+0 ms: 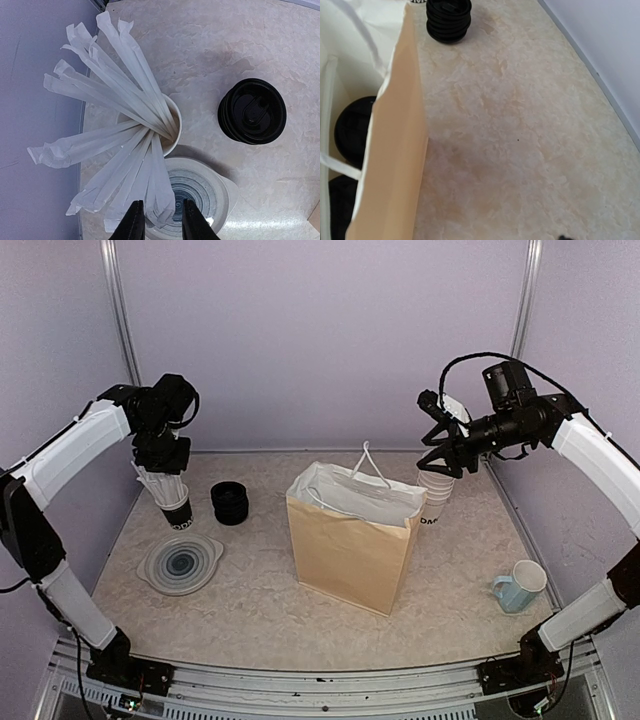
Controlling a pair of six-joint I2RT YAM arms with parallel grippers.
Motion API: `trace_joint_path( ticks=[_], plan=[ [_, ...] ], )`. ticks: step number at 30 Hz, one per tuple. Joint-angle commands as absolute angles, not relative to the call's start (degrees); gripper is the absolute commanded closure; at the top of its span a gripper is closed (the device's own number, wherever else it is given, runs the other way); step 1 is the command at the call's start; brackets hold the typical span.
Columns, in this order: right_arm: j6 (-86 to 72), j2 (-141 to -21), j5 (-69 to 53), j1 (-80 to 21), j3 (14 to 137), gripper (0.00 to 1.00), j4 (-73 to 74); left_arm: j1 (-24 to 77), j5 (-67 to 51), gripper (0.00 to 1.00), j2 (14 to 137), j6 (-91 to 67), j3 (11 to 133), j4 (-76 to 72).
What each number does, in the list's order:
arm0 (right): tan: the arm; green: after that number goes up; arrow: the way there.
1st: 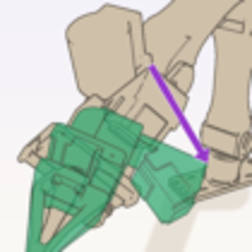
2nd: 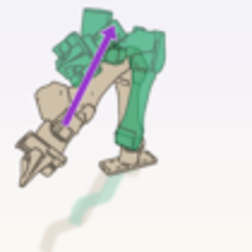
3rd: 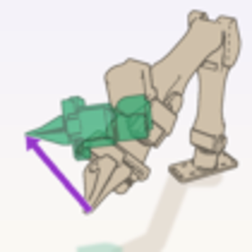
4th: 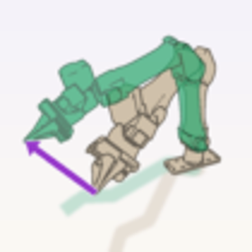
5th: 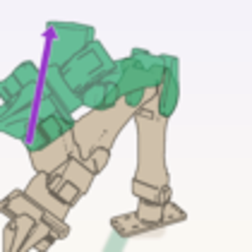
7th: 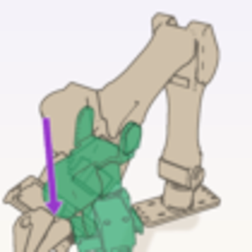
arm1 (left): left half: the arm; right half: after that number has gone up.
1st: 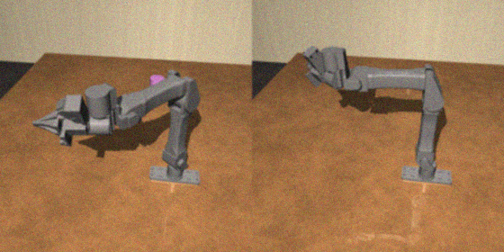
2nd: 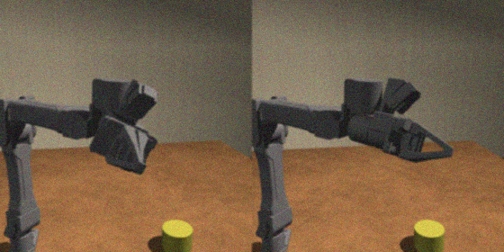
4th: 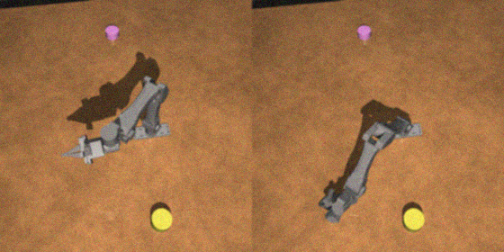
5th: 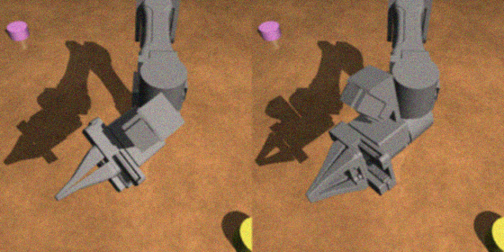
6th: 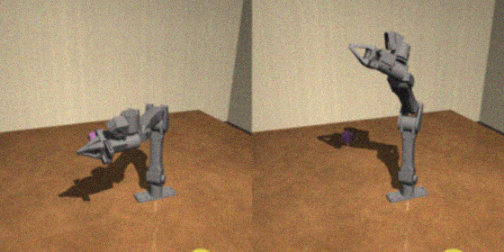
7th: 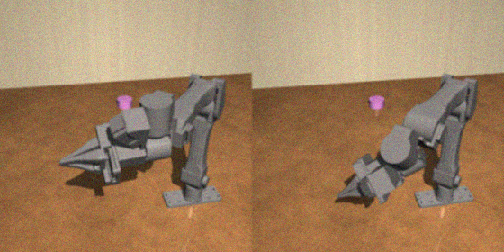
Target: Pack the takeout coffee
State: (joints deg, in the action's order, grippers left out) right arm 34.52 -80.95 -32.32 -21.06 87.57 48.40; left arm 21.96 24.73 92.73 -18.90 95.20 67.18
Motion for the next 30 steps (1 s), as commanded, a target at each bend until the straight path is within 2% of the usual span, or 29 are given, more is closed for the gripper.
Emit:
trace_joint_path(
  ticks=[1, 8, 16, 26, 30],
  plan=[
    [34.59, -80.25, -32.72, -20.40, 86.85, 0.34, 48.91, 22.34, 25.66, 0.76, 93.51, -19.32, 96.59, 68.36],
    [34.54, -80.07, -32.69, -20.44, 86.57, 0.34, 48.86, 22.46, 26.12, 0.95, 93.17, -19.47, 97.87, 69.77],
    [34.41, -80.33, -32.87, -20.41, 86.83, 0.34, 48.87, 22.89, 27.86, 0.99, 92.04, -19.54, 100.30, 72.08],
    [34.33, -80.66, -33.13, -20.39, 87.19, 0.34, 49.13, 23.28, 29.93, 1.00, 91.58, -18.68, 101.45, 73.18],
    [34.23, -80.64, -33.22, -20.39, 87.15, 0.34, 49.25, 22.98, 25.60, 0.93, 90.50, -16.50, 100.64, 69.90]
  ],
)
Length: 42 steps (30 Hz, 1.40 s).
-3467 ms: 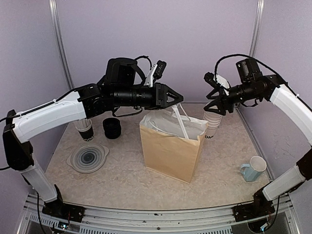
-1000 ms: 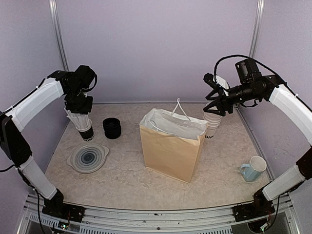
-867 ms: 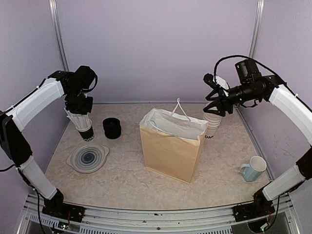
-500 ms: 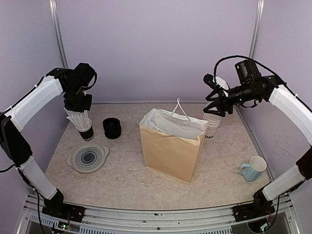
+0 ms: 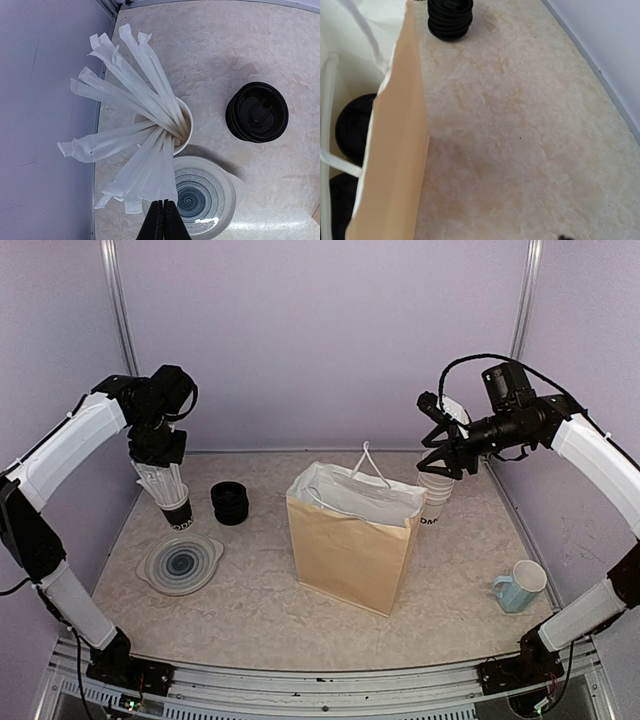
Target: Pack the takeout coffee
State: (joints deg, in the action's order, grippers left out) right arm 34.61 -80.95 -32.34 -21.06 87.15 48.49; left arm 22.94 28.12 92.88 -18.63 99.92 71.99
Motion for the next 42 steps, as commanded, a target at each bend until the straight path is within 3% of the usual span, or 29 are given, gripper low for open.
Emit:
trace_joint_path(
  ticks=[1, 4, 7, 9, 13, 18, 30, 39, 42],
  plan=[
    [34.27, -80.60, -33.22, -20.45, 87.11, 0.34, 49.30, 23.02, 24.65, 0.89, 90.32, -16.06, 100.64, 69.10],
    [34.35, -80.60, -33.22, -20.46, 87.10, 0.34, 49.25, 22.51, 23.52, 0.86, 89.92, -14.85, 100.11, 67.38],
    [34.35, -80.51, -33.17, -20.41, 87.01, 0.34, 49.31, 21.50, 22.65, 0.97, 90.23, -14.38, 99.61, 66.80],
    [34.31, -80.38, -33.14, -20.40, 86.95, 0.34, 49.31, 21.46, 22.66, 0.97, 90.68, -14.41, 99.50, 66.87],
    [34.37, -80.09, -32.96, -20.41, 86.60, 0.34, 49.27, 21.53, 21.79, 0.76, 91.63, -14.32, 98.96, 66.93],
    [34.37, -80.07, -33.05, -20.44, 86.18, 0.34, 49.11, 21.56, 21.86, 0.70, 93.02, -14.09, 97.65, 66.11],
    [34.43, -79.80, -32.65, -20.41, 85.65, 0.34, 48.96, 21.60, 21.30, 0.83, 95.68, -14.73, 97.90, 66.00],
    [34.49, -80.07, -32.83, -20.43, 85.73, 0.34, 48.95, 21.79, 23.62, 0.83, 95.55, -16.17, 97.96, 68.79],
    [34.43, -80.15, -32.94, -20.42, 85.85, 0.34, 48.94, 21.97, 23.69, 0.89, 95.21, -16.32, 97.82, 68.82]
  ],
)
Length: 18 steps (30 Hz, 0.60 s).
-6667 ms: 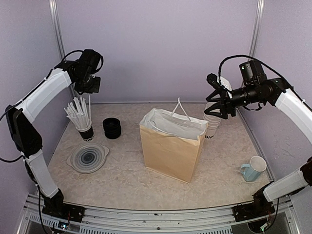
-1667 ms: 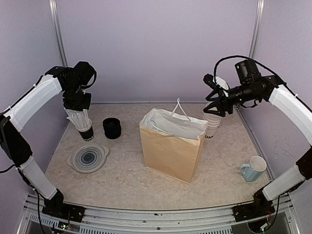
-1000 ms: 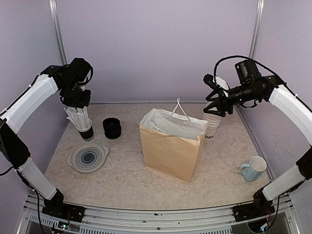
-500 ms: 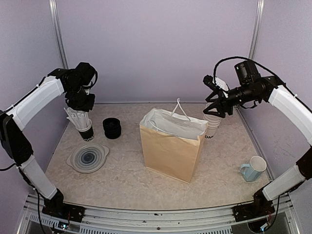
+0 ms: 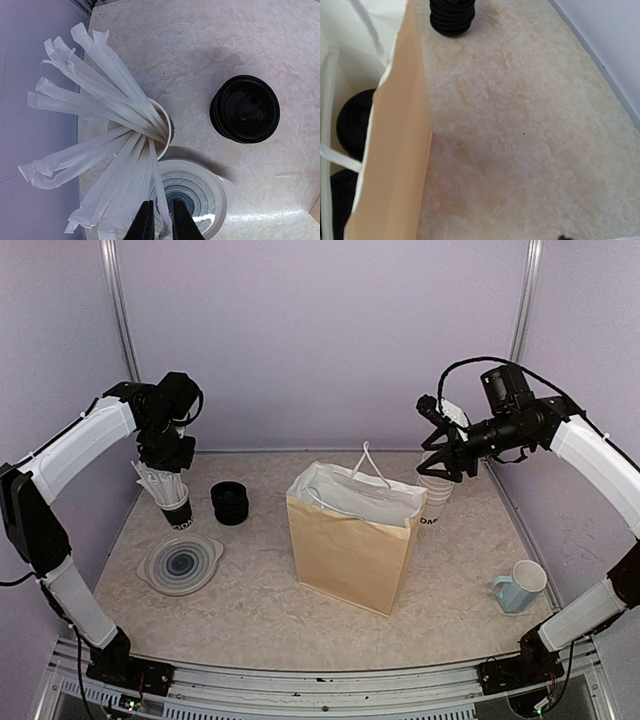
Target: Pack the takeout coffee
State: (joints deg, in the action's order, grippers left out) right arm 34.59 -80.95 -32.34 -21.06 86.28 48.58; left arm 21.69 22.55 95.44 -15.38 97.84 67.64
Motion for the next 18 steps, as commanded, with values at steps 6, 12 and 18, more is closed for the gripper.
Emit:
trace_joint_path(
  ticks=[6, 12, 18],
  plan=[
    [34.45, -80.16, -32.87, -20.47, 86.10, 0.34, 49.11, 22.58, 24.20, 1.00, 94.67, -16.88, 100.39, 70.56],
    [34.58, -81.76, -33.24, -20.40, 89.02, 0.34, 50.21, 24.65, 25.59, 1.00, 93.38, -18.98, 109.14, 77.21],
    [34.84, -83.76, -33.79, -20.45, 92.51, 0.34, 52.03, 28.40, 19.44, 1.00, 88.34, -22.85, 119.88, 78.23]
  ],
)
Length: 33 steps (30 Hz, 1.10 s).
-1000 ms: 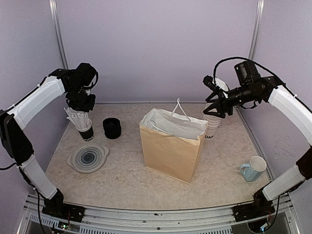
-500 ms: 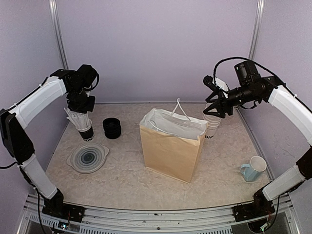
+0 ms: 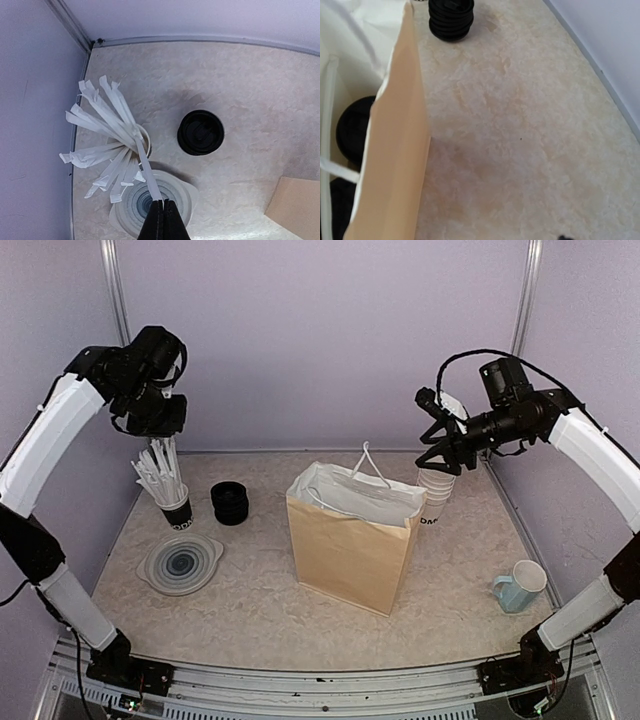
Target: Pack the takeout coffee
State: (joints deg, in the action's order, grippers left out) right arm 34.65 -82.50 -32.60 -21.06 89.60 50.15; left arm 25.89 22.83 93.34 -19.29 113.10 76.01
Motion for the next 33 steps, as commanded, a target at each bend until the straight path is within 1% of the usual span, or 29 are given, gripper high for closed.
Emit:
trace_joint_path(
  ticks=[1, 5, 7, 10, 14, 17, 25, 30, 33],
  plan=[
    [34.85, -83.98, -33.83, -20.41, 93.02, 0.34, 52.25, 29.91, 19.58, 1.00, 87.58, -23.61, 121.95, 78.23],
    [34.89, -84.84, -34.34, -20.39, 94.89, 0.34, 53.28, 37.51, 18.62, 1.00, 87.47, -25.02, 131.94, 77.23],
    [34.66, -84.90, -34.44, -20.47, 95.26, 0.34, 53.45, 40.62, 15.25, 1.00, 87.64, -24.12, 133.76, 73.23],
    [34.56, -84.58, -34.33, -20.43, 94.91, 0.34, 53.31, 43.59, 7.05, 1.00, 86.64, -22.95, 132.14, 65.04],
    [34.45, -84.00, -33.66, -20.41, 94.04, 0.34, 53.04, 46.25, -2.03, 1.00, 86.95, -22.97, 132.00, 60.21],
    [34.44, -83.36, -32.91, -20.40, 93.49, 0.34, 52.83, 47.37, -7.75, 1.00, 88.04, -23.16, 132.10, 59.24],
    [34.35, -83.23, -32.43, -20.44, 93.70, 0.34, 52.84, 50.18, -19.48, 1.00, 91.41, -24.40, 131.83, 56.72],
    [34.29, -82.78, -32.37, -20.44, 93.35, 0.34, 52.91, 51.62, -23.17, 1.00, 92.90, -24.43, 131.80, 56.76],
    [34.34, -82.34, -32.13, -20.47, 92.85, 0.34, 52.65, 51.85, -25.37, 1.00, 93.31, -24.19, 129.72, 56.18]
  ],
)
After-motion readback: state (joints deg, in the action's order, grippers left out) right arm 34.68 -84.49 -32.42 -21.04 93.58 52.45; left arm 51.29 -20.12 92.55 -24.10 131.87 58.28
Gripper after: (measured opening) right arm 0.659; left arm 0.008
